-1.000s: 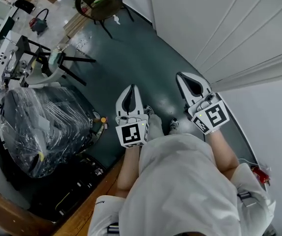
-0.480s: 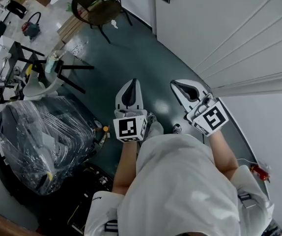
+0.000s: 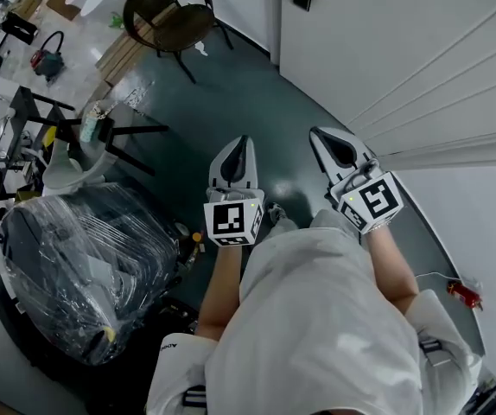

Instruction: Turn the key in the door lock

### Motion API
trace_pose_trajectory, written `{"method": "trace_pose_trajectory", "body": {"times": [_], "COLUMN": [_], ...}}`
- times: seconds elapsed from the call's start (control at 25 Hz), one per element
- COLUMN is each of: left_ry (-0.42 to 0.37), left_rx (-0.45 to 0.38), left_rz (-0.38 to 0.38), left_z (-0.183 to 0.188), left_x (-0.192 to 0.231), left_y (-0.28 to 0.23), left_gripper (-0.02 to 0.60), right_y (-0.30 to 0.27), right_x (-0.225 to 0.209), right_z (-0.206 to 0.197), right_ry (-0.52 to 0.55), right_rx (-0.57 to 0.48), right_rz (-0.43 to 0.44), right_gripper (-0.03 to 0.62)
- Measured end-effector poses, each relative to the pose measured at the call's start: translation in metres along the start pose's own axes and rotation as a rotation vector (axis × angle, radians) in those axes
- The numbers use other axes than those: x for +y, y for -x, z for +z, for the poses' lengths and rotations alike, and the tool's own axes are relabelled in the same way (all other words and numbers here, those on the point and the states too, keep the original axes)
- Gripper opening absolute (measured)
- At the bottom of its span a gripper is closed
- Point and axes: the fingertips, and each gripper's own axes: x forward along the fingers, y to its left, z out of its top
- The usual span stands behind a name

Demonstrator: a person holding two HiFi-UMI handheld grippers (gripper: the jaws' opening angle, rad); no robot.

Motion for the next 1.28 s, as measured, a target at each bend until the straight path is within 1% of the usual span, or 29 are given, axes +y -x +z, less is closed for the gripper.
{"method": "trace_pose_trajectory", "body": {"times": [0.2, 0.4, 0.64, 0.76, 1.0, 1.28], "left_ry": [-0.015, 0.041, 0.002, -0.006, -0.016, -0.036], "left_rx": [-0.001, 0.019, 0.028, 0.036, 0.045, 0.059], "left_rz": [0.021, 0.010, 0.037, 0.064, 0.087, 0.072], "left_z": [0.003, -0.006, -0.002, 0.000, 0.005, 0.012], "left_x": [0.019, 0.026, 0.028, 0.036, 0.058, 0.059], "left_y": [-0.003, -0.012, -0.034, -0.055, -0.114, -0.189], "left_gripper": [0.009, 0.009, 0.009, 0.009, 0.009, 0.009], "right_y": [-0.014, -0.023, -0.037, -0.055, -0.099, -0.127], "right_x": [-0.003, -0.014, -0.045, -0.069, -0.120, -0.184], "right_z": [-0.005, -0.011, -0.016, -0.017, -0.014, -0.018], "right_ry": [-0.014, -0.064, -0.104, -0.123, -0.146, -0.187], "right_rx": [0.021, 0.045, 0.051, 0.051, 0.048, 0.059], "right_rz": [-0.043, -0.066, -0.060, -0.059, -0.066, -0.090], "right_gripper": [-0.008, -0.008, -0.008, -0.008, -0.008, -0.008]}}
